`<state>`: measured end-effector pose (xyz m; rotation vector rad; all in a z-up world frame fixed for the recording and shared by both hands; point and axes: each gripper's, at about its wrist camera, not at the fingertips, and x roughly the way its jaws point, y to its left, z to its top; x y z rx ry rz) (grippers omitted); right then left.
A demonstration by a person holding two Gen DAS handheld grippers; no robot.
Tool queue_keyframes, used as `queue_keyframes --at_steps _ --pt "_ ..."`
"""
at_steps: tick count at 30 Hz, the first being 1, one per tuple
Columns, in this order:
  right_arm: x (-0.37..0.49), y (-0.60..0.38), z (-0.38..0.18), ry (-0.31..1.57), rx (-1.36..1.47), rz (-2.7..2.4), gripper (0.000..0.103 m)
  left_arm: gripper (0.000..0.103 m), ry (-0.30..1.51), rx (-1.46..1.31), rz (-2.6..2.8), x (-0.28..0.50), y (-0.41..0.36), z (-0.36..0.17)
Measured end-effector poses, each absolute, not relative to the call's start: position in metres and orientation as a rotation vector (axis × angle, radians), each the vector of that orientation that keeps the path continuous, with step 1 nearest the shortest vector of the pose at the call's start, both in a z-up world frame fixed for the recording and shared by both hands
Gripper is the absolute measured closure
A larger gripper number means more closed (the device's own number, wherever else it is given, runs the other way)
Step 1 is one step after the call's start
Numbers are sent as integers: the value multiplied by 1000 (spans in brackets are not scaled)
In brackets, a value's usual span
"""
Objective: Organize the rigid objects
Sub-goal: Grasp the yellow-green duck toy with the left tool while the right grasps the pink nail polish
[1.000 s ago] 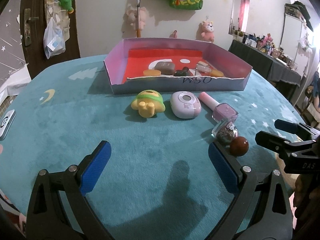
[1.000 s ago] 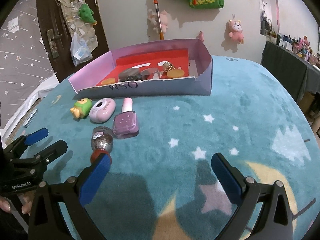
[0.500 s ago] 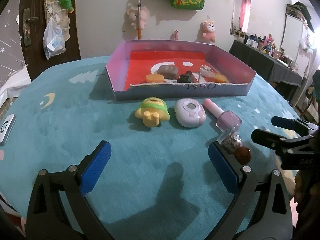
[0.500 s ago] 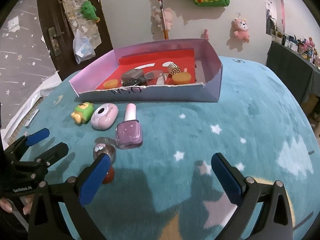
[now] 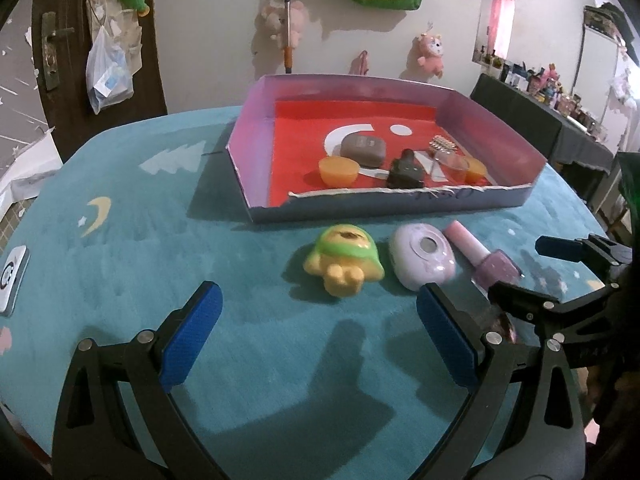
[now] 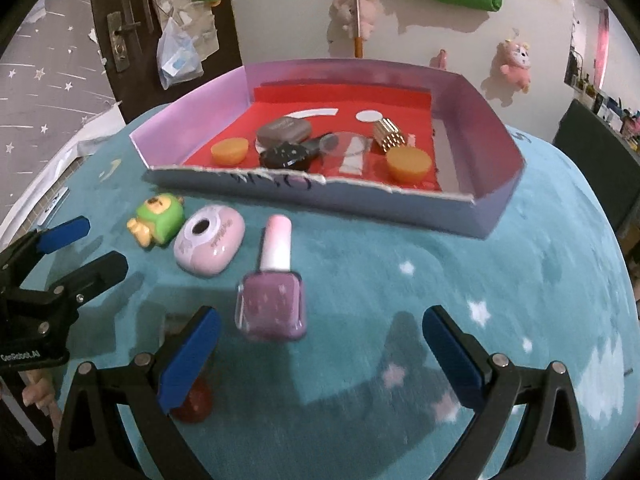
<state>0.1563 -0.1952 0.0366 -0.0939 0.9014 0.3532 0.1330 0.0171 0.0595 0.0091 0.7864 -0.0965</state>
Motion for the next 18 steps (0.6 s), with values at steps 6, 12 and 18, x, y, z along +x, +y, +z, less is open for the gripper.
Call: queue_keyframes --at_steps 6,12,18 --pt "170 -193 28 936 -81 360 0 4 823 51 -98 155 17 57" --pt "168 -188 28 922 -129 350 7 9 862 74 -120 172 12 48" --pt "162 -180 31 886 -165 398 47 37 914 54 -162 180 9 39"
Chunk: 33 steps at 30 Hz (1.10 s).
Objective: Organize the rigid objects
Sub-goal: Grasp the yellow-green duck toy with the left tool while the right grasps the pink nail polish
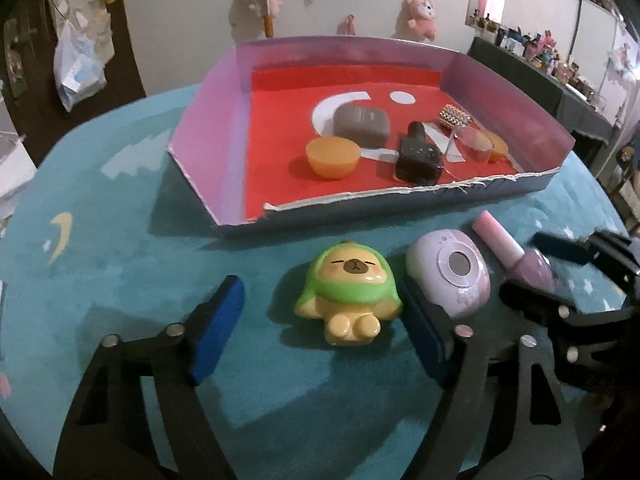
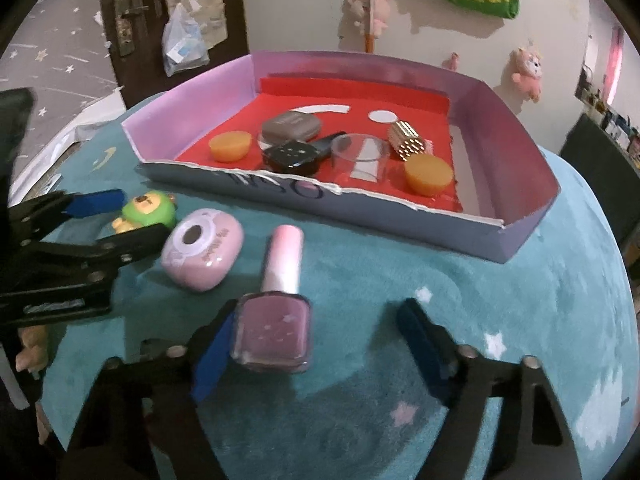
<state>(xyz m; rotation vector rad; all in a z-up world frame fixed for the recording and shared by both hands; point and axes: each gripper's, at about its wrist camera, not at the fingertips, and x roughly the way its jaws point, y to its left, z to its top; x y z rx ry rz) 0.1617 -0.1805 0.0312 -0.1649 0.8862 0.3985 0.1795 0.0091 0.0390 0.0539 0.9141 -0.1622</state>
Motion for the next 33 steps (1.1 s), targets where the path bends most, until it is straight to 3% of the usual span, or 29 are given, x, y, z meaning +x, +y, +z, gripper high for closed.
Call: queue_keyframes --at_steps 1,2,16,31,33 --pt "161 -178 32 882 -172 414 56 51 920 40 -192 179 8 39" --pt "159 -177 32 879 -180 417 65 55 922 30 -217 178 7 39" --pt "150 -198 62 804 -108 425 65 55 847 41 -238 151 -2 69" --pt "141 -201 48 852 -112 428 65 55 870 -48 -271 131 15 53" --pt "139 -201 41 871 -117 426 65 50 857 -43 -269 126 17 52"
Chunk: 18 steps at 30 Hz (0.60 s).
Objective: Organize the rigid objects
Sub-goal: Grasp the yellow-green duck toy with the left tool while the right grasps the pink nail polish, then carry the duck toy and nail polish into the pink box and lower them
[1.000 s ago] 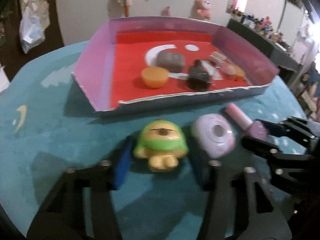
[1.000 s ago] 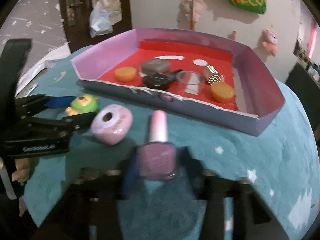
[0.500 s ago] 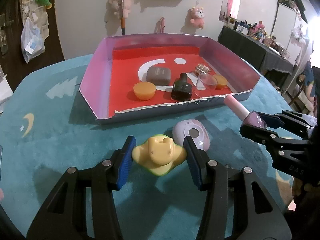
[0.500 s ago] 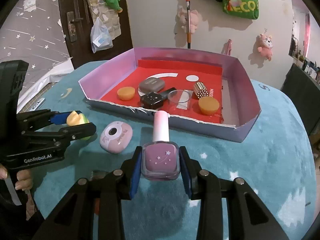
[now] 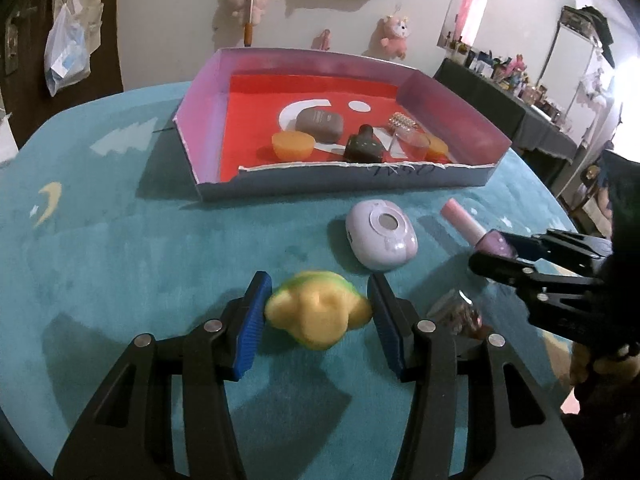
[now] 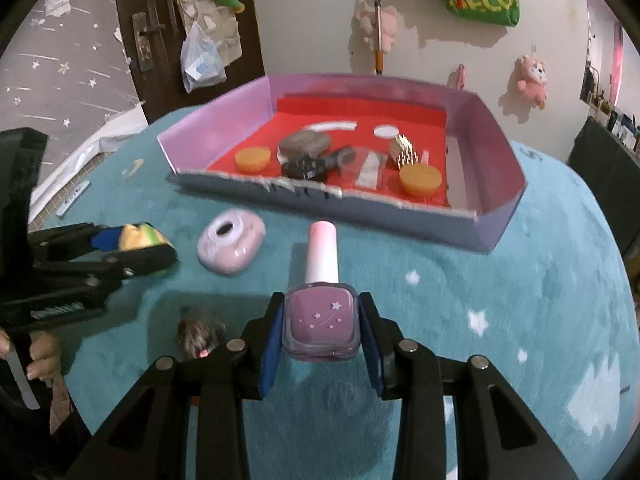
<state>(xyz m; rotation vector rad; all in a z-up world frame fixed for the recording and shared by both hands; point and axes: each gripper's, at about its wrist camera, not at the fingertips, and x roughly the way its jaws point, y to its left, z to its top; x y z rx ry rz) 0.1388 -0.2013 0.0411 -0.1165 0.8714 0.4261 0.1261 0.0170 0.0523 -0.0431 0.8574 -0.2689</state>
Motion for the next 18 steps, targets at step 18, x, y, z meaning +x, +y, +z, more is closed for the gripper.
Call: queue_keyframes --at_steps 18 --pt "136 -202 35 882 -123 424 54 34 868 13 -222 114 15 39"
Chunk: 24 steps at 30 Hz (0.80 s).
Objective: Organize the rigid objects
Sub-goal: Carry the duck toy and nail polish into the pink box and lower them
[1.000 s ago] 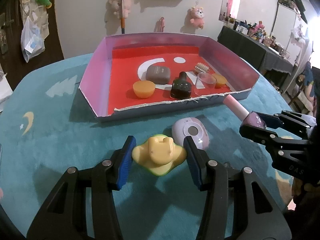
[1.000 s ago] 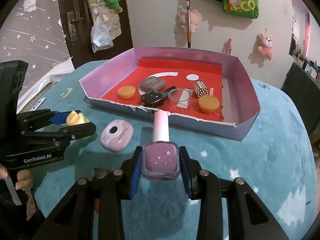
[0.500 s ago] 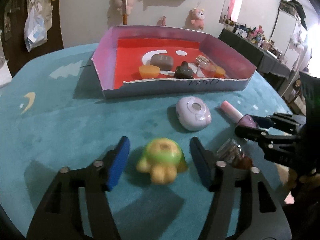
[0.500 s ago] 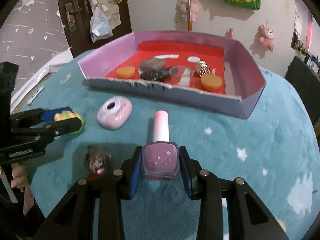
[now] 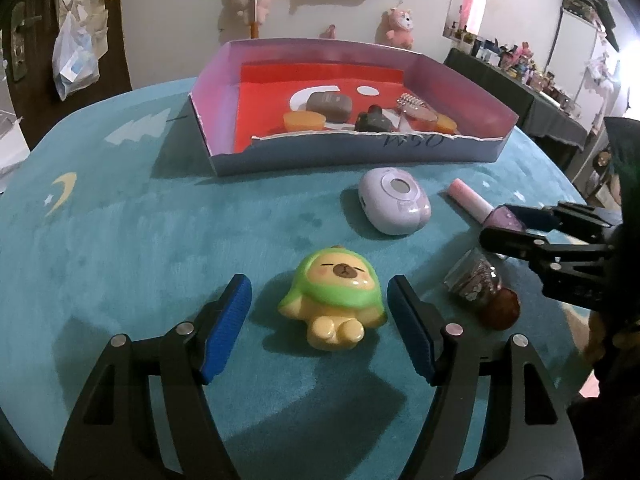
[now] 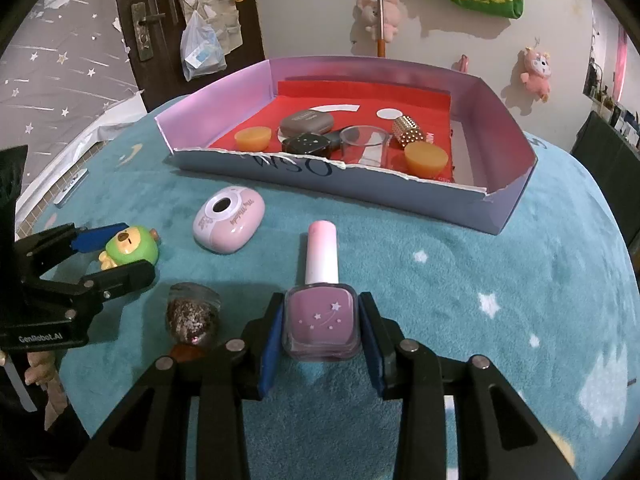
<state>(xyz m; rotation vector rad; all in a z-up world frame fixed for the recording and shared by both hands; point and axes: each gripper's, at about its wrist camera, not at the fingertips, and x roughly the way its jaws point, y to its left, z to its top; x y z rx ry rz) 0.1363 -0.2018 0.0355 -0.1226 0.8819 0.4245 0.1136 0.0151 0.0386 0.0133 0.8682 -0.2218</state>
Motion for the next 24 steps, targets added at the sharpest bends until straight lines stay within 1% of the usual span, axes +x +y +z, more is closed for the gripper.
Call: queue_keyframes --at_steps 1,6,8,10,11,24 --pt "136 -202 36 879 -126 420 52 34 868 17 -219 114 15 38" --pt "138 -204 35 879 -128 424 52 34 874 24 -214 117 12 36" --pt "140 -204 35 879 -129 428 53 42 873 35 -209 119 9 37" --pt "141 -204 35 877 -121 439 62 52 875 48 -201 121 6 36" --pt "142 -205 36 871 -110 444 65 56 874 49 -207 121 5 36" --pt "140 -202 43 840 -115 458 65 56 847 48 -223 118 3 48"
